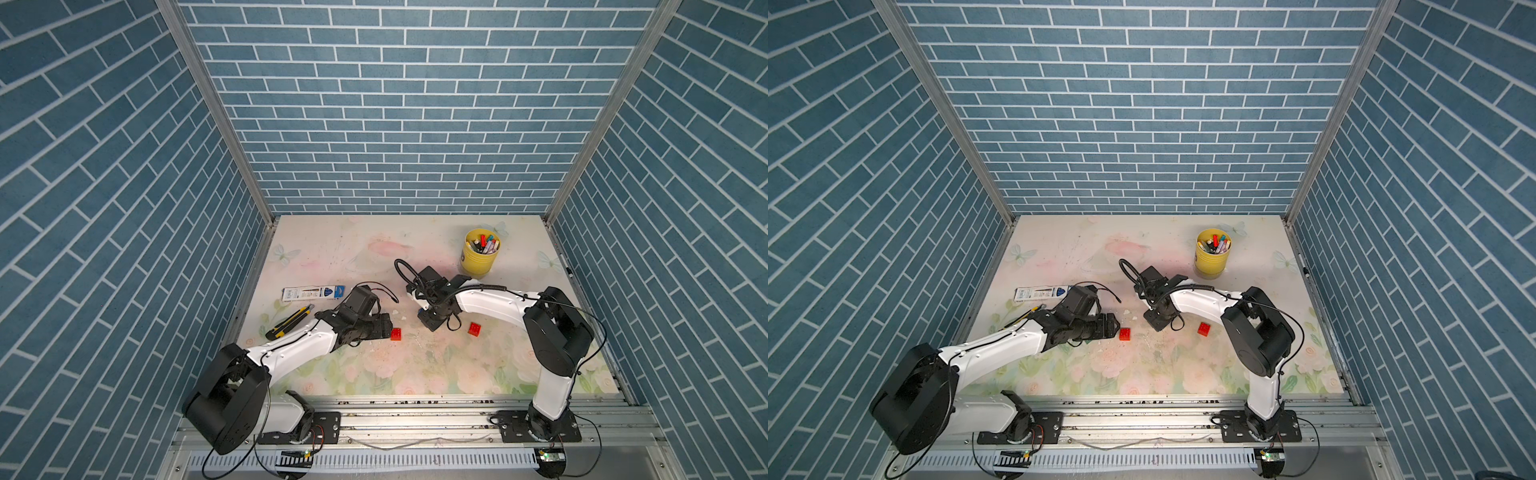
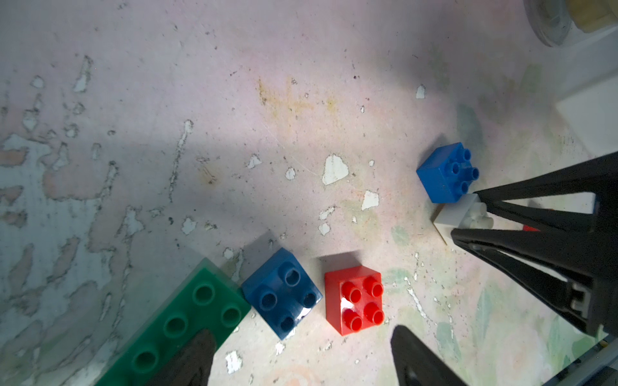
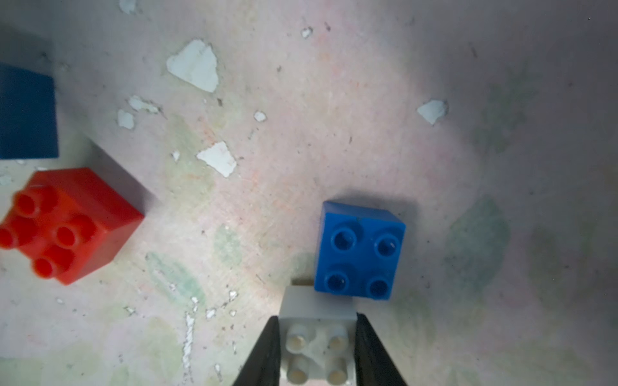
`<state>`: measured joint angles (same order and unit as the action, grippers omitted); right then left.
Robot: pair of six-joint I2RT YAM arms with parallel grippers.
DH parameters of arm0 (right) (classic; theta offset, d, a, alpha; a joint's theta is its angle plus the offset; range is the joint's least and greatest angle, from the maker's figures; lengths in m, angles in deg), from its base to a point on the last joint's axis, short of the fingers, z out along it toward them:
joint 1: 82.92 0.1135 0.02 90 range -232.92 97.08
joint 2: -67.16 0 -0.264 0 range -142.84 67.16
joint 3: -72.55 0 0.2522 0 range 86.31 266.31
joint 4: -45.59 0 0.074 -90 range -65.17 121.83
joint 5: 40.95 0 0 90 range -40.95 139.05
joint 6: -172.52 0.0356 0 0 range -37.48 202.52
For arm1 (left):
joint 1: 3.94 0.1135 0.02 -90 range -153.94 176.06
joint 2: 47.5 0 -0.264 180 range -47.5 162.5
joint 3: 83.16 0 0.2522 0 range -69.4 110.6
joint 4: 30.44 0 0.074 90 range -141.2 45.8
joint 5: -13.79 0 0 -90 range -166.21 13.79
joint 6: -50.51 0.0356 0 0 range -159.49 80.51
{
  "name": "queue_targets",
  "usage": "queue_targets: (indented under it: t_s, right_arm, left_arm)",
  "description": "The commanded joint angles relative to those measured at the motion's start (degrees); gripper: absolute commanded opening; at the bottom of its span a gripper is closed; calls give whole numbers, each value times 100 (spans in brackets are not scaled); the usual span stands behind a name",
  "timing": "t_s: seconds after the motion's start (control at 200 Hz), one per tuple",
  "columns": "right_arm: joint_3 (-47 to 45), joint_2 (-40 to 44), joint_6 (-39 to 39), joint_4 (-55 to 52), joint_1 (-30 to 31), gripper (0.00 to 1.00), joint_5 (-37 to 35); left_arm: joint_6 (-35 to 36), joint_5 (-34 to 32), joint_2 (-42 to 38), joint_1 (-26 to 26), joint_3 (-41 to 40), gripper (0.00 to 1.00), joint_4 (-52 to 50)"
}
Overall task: Assemble the letter y with lego
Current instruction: Place the lego brick at the center of the board.
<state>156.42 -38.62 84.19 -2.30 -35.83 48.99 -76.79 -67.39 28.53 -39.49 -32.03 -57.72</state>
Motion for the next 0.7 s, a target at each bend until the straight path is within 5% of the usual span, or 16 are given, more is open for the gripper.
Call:
queue_targets:
  t_s: [0.0,0.295,0.695]
  right_arm:
    - [-119,190,152,-303,-55,37,-179]
    - [-170,118,448,-254,-63,58,-101]
    - [-301,201,508,-77,-146,43,243]
  left_arm:
    - [91,-73,-141,-28,153,85,-194]
    - [133,-74,-75,-23,196,86,-222]
    - [124,-117,-62,-31,98,85,-196]
